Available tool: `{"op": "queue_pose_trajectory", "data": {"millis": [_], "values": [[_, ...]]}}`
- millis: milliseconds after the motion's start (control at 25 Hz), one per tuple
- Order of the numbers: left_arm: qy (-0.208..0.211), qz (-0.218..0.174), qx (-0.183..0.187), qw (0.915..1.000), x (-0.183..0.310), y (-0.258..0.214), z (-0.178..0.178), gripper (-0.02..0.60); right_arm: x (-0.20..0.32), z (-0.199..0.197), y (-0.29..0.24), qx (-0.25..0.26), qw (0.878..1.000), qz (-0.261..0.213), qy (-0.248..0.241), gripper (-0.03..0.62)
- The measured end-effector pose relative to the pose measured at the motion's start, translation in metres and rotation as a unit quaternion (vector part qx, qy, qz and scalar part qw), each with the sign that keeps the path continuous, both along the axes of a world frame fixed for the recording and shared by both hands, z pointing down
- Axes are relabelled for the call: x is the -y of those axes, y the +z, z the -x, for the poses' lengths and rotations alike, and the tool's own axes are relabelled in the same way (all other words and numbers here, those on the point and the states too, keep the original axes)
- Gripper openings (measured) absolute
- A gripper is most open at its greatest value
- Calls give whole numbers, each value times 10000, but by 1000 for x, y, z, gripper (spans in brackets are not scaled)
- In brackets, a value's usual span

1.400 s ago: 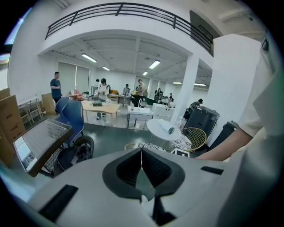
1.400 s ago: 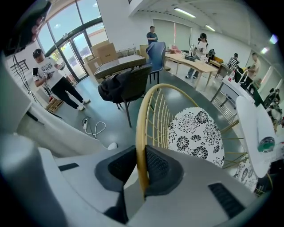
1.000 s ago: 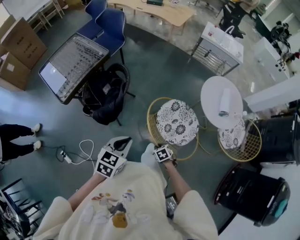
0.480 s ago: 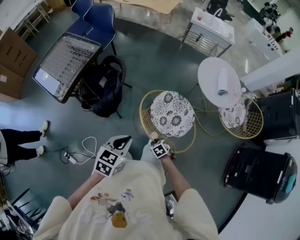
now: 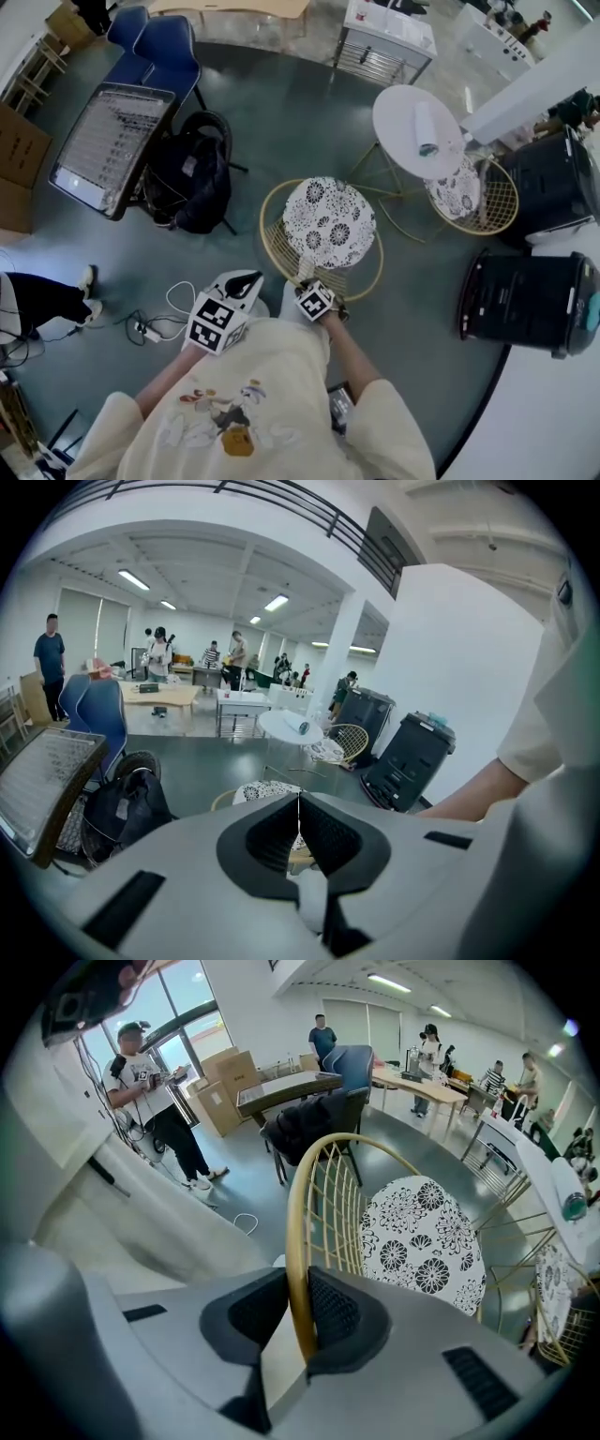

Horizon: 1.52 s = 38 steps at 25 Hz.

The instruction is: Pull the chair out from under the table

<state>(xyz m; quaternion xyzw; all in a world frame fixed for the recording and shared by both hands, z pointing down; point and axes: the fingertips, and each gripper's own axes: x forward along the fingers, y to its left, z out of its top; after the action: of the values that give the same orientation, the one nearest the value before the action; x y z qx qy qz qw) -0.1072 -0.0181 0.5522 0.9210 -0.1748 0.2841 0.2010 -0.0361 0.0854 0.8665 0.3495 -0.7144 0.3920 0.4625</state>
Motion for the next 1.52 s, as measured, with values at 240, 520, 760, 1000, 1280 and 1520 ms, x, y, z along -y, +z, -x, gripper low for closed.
{"op": "queue_pose_trajectory", "data": {"millis": [240, 520, 760, 1000, 1280, 1520], "values": [[293, -41, -71, 9995, -7, -4, -7, 9, -29, 11, -2, 213, 9994, 260, -113, 60], [501, -10, -124, 9987, -10, -3, -15, 9, -47, 50, -18, 1296, 9907, 412, -106, 66], [692, 11, -88, 9976, -12, 1, -22, 9, -63, 55, -16, 1616, 9844, 691, -111, 66], [774, 40, -33, 9970, -10, 5, -33, 9, -60, 52, -19, 1897, 9781, 862, -15, 66], [744, 20, -36, 9972, -2, 2, -43, 9, -52, 49, -35, 2074, 9733, 944, -282, 69], [549, 130, -87, 9984, 10, 6, -39, 9, -32, 61, -77, 2973, 9506, 861, -229, 66]]}}
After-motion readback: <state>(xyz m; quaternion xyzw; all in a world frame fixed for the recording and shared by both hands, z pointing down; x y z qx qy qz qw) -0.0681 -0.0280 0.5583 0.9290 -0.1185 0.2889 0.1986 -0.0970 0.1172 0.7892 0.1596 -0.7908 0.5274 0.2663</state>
